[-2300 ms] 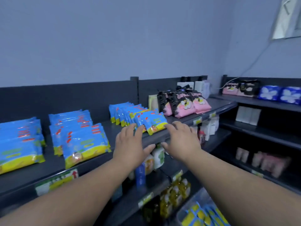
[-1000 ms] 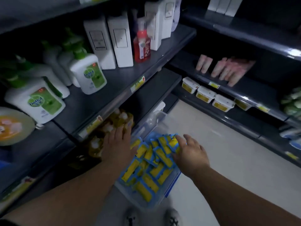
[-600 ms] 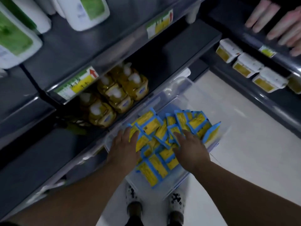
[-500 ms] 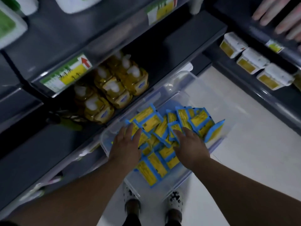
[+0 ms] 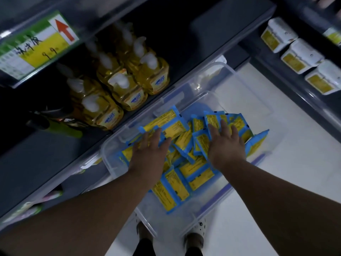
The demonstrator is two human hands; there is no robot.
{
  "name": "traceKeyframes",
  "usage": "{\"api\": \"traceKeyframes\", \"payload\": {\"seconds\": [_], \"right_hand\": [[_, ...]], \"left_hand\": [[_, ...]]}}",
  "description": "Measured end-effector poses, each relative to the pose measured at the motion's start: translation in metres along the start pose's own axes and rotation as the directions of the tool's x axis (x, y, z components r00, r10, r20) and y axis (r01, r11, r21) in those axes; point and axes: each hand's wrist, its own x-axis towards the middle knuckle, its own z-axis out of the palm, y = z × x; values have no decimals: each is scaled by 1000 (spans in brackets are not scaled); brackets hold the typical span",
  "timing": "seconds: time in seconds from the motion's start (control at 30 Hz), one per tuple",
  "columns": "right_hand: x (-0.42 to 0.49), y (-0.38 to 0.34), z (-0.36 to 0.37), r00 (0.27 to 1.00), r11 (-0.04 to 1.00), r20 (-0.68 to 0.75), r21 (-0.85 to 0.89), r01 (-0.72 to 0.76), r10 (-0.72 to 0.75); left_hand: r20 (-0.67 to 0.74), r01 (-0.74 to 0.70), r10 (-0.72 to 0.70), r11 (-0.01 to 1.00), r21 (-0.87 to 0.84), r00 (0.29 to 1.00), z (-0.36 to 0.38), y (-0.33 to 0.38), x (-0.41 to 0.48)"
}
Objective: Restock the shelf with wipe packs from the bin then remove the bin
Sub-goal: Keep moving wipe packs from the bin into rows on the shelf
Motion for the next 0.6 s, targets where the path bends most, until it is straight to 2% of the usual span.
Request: {"api": "traceKeyframes", "payload": {"seconds": [0.2, 0.33, 0.47, 0.6], "right_hand": [[14, 8, -11, 985, 983, 115, 111, -143, 130], [19, 13, -7, 994, 988, 64, 120, -100, 93], [8, 11, -9, 999, 993, -49, 121, -11, 17], [-10, 3, -8, 993, 980, -70, 170, 102, -91]], "left_hand": [[-80, -121, 107, 975, -188, 991, -14, 22, 3], [-101, -159, 132, 926, -342, 986, -22, 32, 8], [-120, -177, 147, 937, -301, 982, -27, 42, 9], [-208, -186, 141, 960, -212, 968, -27, 48, 13]]}}
